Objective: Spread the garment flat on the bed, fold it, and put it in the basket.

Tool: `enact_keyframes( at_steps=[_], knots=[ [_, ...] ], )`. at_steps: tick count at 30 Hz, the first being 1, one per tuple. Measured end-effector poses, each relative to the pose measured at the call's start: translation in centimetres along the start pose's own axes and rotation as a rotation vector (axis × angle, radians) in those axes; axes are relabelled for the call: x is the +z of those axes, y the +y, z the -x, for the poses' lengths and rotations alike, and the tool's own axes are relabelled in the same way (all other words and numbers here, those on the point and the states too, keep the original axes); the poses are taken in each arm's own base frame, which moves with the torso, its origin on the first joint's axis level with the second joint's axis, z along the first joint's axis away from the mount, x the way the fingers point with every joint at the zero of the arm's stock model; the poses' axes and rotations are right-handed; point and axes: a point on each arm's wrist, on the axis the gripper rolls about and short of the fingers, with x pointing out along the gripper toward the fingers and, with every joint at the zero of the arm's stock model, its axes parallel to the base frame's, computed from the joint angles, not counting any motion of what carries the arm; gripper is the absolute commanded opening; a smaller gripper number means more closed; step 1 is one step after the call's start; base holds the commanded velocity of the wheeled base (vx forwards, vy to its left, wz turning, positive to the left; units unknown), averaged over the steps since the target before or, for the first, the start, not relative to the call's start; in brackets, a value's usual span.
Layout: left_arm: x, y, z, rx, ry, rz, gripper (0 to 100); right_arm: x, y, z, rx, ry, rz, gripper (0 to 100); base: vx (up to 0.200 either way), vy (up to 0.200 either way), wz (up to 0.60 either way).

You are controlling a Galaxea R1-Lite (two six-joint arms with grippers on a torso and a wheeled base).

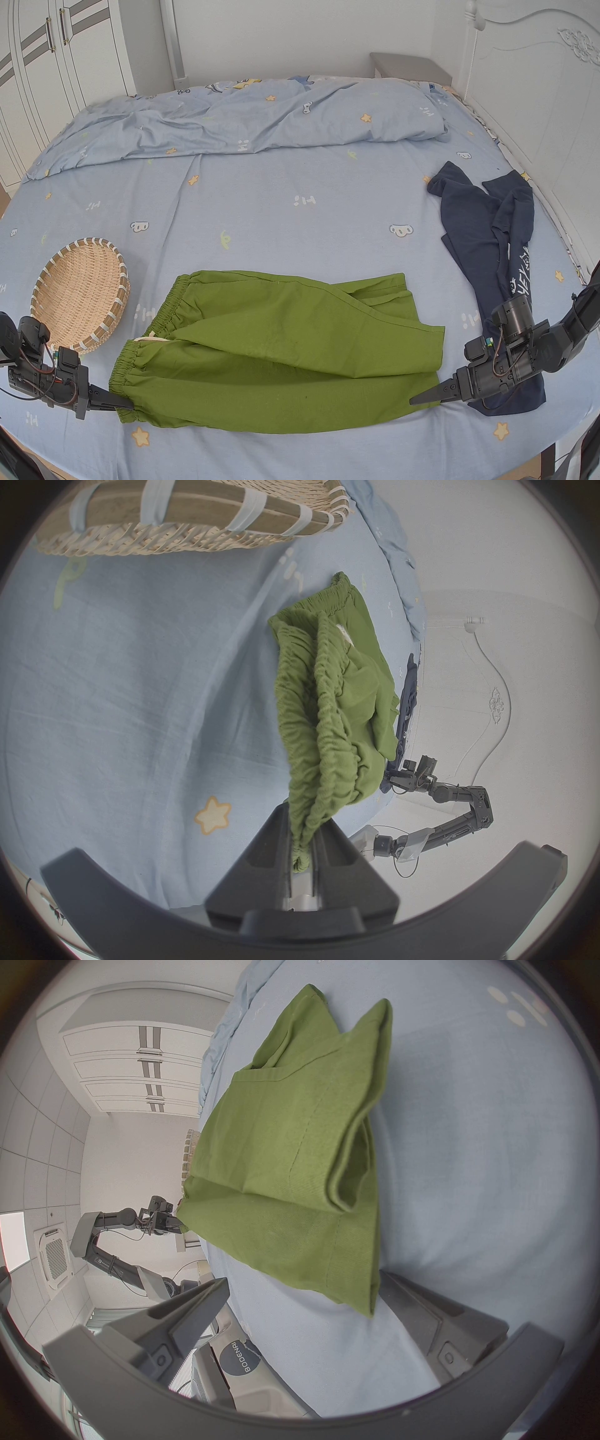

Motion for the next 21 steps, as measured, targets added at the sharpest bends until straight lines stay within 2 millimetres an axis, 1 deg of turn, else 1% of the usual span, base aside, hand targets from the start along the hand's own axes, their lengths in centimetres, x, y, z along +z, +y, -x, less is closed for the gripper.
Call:
enact_keyframes(
  at_steps=[11,21],
  knots=[
    [0.0,0.1,0.0,-0.001,0.002,0.006,0,0.2,-0.5,0.1,0.007,-0.005,-0.060,0,0.000,0.000,0.00],
    [-0.1,0.2,0.0,0.002,0.004,0.015,0,-0.7,-1.5,1.2,-0.010,-0.020,-0.117,0,0.000,0.000,0.00]
  ],
)
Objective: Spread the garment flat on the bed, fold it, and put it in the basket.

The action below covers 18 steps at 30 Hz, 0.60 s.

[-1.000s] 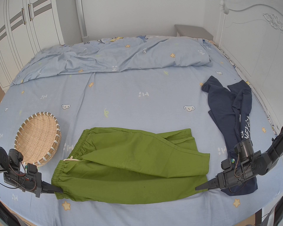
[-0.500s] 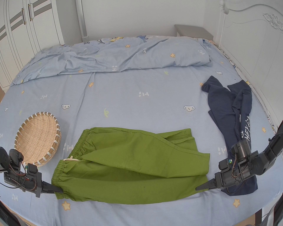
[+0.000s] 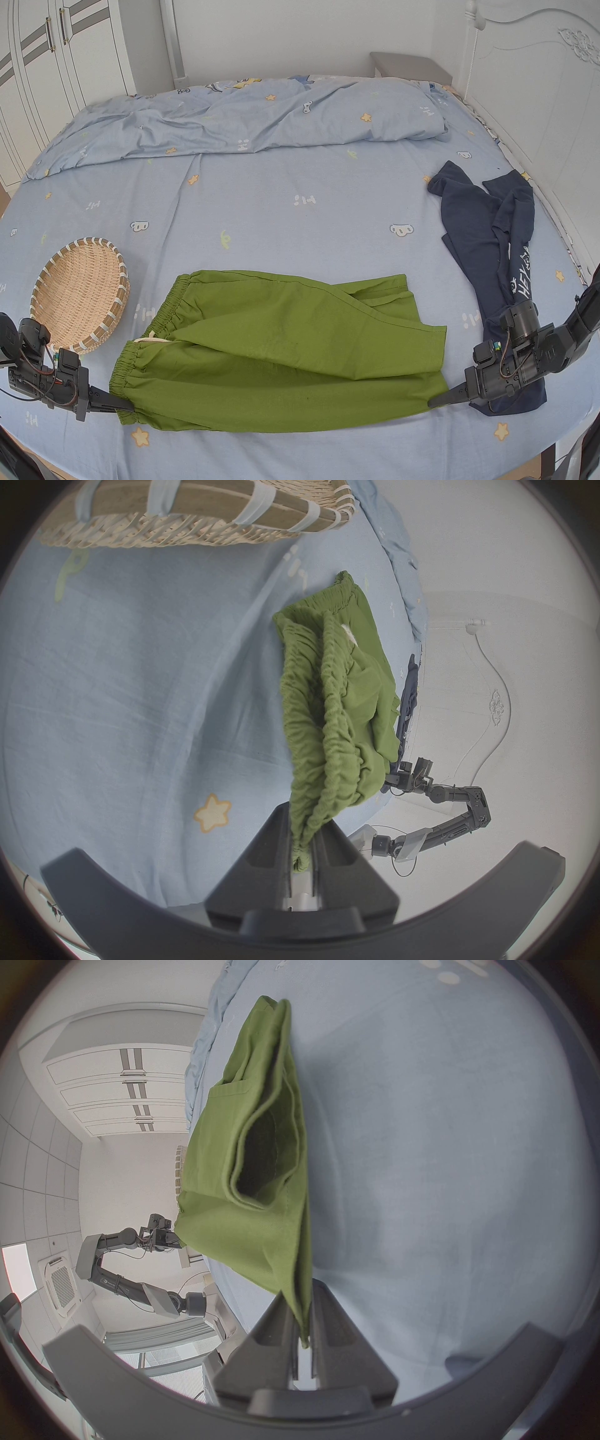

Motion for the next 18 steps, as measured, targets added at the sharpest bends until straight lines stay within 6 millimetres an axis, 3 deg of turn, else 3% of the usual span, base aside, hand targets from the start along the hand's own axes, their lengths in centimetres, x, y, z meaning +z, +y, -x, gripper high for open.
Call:
enact_keyframes(
  at_steps=[13,18],
  knots=[
    [-1.5,-0.3,-1.1,0.057,0.102,0.023,0,-4.5,3.0,1.4,-0.100,0.069,0.043,0,0.000,0.000,0.00],
    [-2.1,-0.5,-1.5,0.145,0.172,0.027,0,-6.8,3.1,1.4,-0.130,0.117,0.051,0,0.000,0.000,0.00]
  ],
)
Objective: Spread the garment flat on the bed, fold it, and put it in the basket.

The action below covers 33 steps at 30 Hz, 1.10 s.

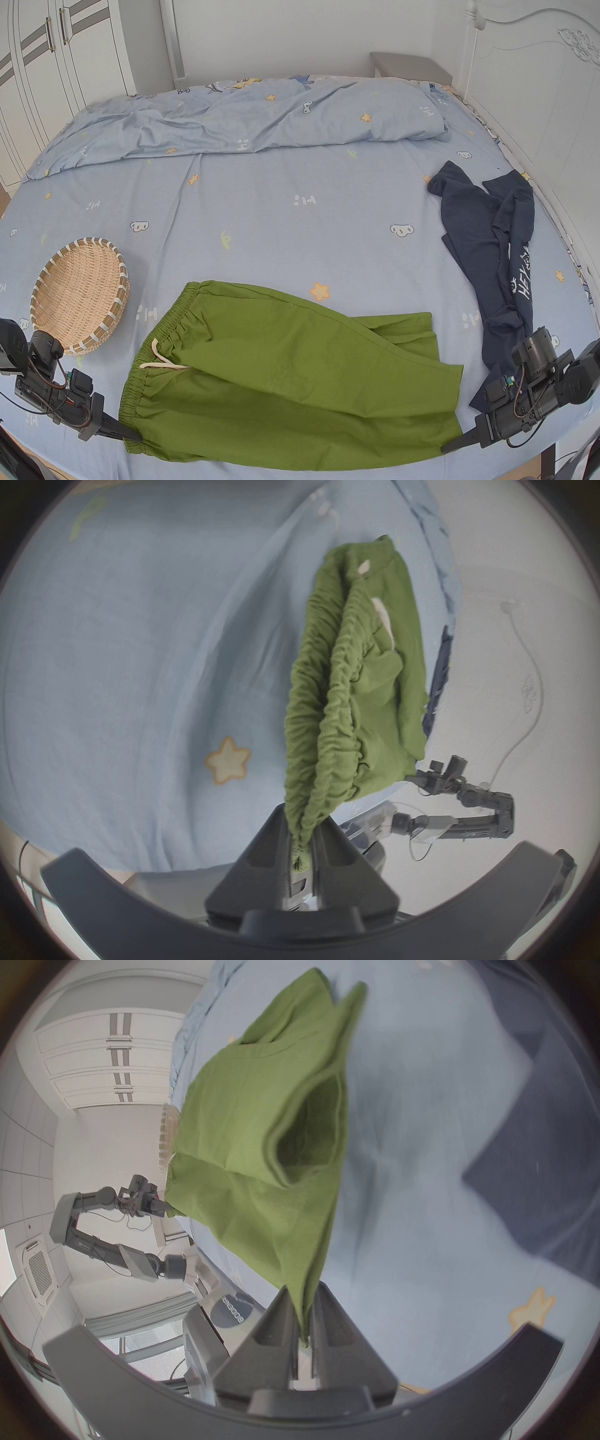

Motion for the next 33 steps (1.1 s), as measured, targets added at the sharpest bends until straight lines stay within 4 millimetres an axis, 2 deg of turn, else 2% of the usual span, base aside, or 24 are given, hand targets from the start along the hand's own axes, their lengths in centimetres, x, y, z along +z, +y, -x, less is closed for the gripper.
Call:
enact_keyframes(
  at_steps=[11,17,28,29,31,32,33],
  knots=[
    [-0.3,-0.4,-0.3,0.123,0.080,-0.003,0,-1.7,-0.3,-0.3,-0.050,0.038,-0.010,0,0.000,0.000,0.00],
    [-0.2,-0.4,-0.5,0.213,0.099,-0.022,0,-1.6,-0.5,-0.4,-0.054,0.045,-0.023,0,0.000,0.000,0.00],
    [-0.2,-0.4,-1.1,0.253,0.108,-0.056,0,-1.4,-1.0,-0.8,-0.059,0.044,-0.034,0,0.000,0.000,0.00],
    [-0.3,-0.4,-1.2,0.258,0.115,-0.058,0,-1.4,-1.0,-0.8,-0.061,0.046,-0.035,100,0.000,0.000,0.00],
    [-0.4,-0.5,-1.4,0.267,0.123,-0.064,0,-1.4,-1.1,-0.9,-0.066,0.051,-0.039,100,0.000,0.000,0.00],
    [-0.4,-0.5,-1.4,0.267,0.126,-0.065,100,-1.4,-1.1,-0.9,-0.067,0.055,-0.041,100,0.000,0.000,0.00],
    [-0.4,-0.5,-1.5,0.267,0.129,-0.069,100,-1.4,-1.0,-0.9,-0.066,0.054,-0.038,100,0.000,0.000,0.00]
  ],
)
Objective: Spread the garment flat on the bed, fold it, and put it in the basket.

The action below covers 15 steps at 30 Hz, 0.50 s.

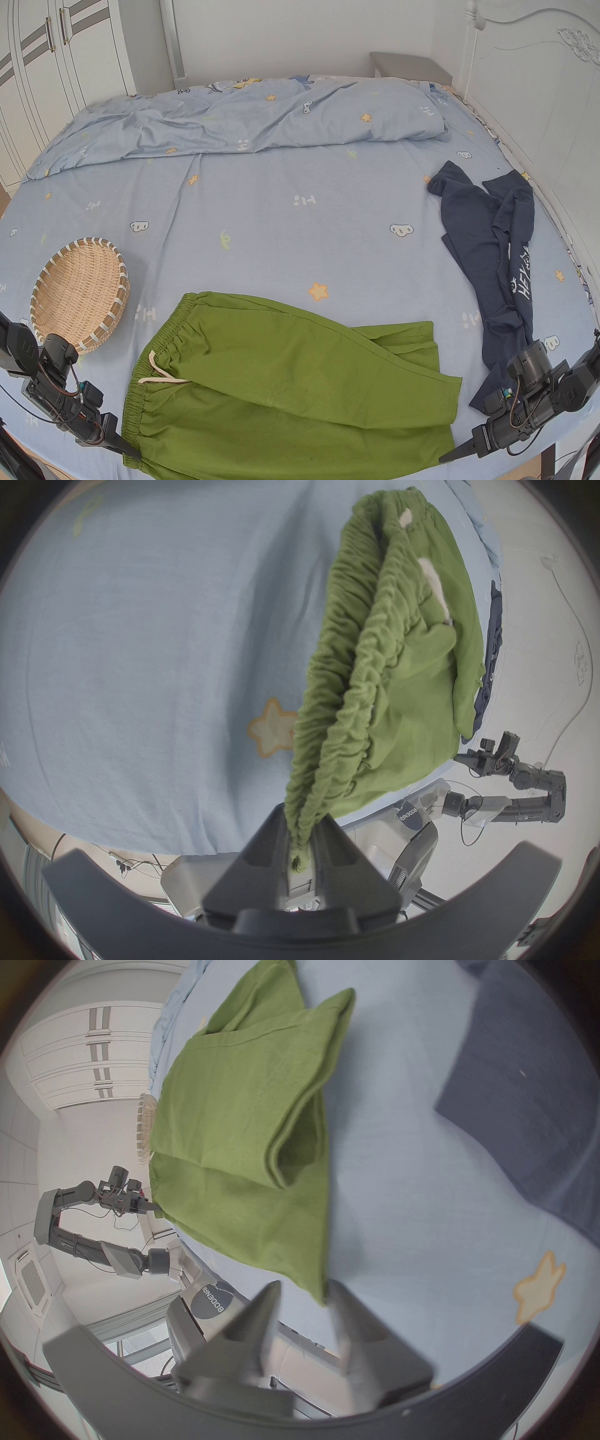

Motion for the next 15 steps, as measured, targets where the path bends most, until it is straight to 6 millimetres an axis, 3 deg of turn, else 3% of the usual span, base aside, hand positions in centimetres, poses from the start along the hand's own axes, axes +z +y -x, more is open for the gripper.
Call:
enact_keyframes(
  at_steps=[10,15],
  knots=[
    [-0.1,-0.1,0.1,-0.014,-0.014,-0.008,100,0.1,0.0,-0.1,0.014,-0.030,0.019,100,0.000,0.000,0.00],
    [-0.8,-0.6,1.1,-0.010,-0.054,-0.021,100,0.0,0.1,0.3,0.018,-0.077,0.042,100,0.000,0.000,0.00]
  ],
)
